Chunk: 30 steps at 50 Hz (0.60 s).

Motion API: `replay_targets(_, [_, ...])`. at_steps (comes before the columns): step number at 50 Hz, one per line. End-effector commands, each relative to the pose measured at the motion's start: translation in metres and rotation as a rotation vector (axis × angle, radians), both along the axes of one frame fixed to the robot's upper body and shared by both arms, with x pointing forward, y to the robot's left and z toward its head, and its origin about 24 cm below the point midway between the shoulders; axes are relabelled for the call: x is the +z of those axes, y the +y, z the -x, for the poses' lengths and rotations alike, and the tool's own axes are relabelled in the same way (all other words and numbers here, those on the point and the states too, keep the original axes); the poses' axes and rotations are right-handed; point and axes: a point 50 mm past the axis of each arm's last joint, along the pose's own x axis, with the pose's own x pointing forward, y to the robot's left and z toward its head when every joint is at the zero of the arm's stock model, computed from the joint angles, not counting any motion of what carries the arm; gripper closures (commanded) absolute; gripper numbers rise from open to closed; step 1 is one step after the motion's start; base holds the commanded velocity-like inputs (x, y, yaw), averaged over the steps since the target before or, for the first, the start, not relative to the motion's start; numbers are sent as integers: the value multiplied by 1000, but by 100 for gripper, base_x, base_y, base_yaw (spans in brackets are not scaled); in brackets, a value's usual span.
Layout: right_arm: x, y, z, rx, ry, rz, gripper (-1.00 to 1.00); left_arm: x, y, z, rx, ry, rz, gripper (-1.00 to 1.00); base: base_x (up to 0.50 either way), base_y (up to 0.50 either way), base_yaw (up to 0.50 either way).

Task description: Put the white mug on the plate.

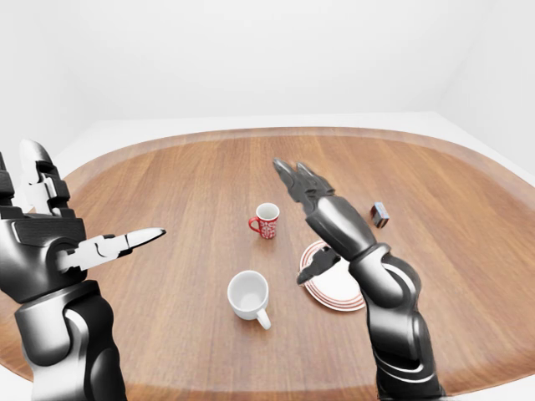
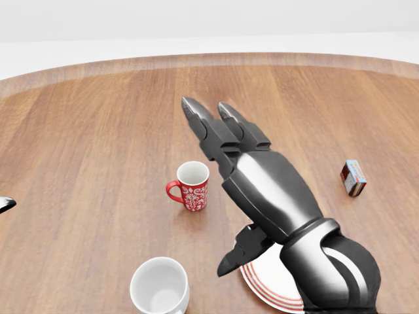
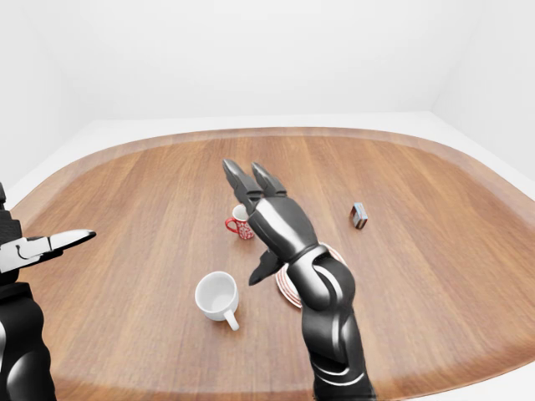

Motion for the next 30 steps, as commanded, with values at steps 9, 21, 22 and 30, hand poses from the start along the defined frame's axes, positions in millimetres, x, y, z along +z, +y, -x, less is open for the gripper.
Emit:
replay_targets(9, [-52, 130, -37, -13, 181, 690, -100, -11, 3, -11, -8, 53, 43, -100, 0, 0, 0])
replay_targets(21, [-84, 142, -15, 32, 252, 776, -100, -11, 3, -11, -9, 49, 47, -100, 0, 0, 0])
replay_targets(22, [-86, 142, -14, 36, 258, 783, -100, -11, 3, -11, -9, 50, 46, -100, 0, 0, 0])
replay_targets(30, [-112, 148, -9, 94, 339, 837, -100, -11, 3, -12, -8, 52, 48, -100, 0, 0, 0])
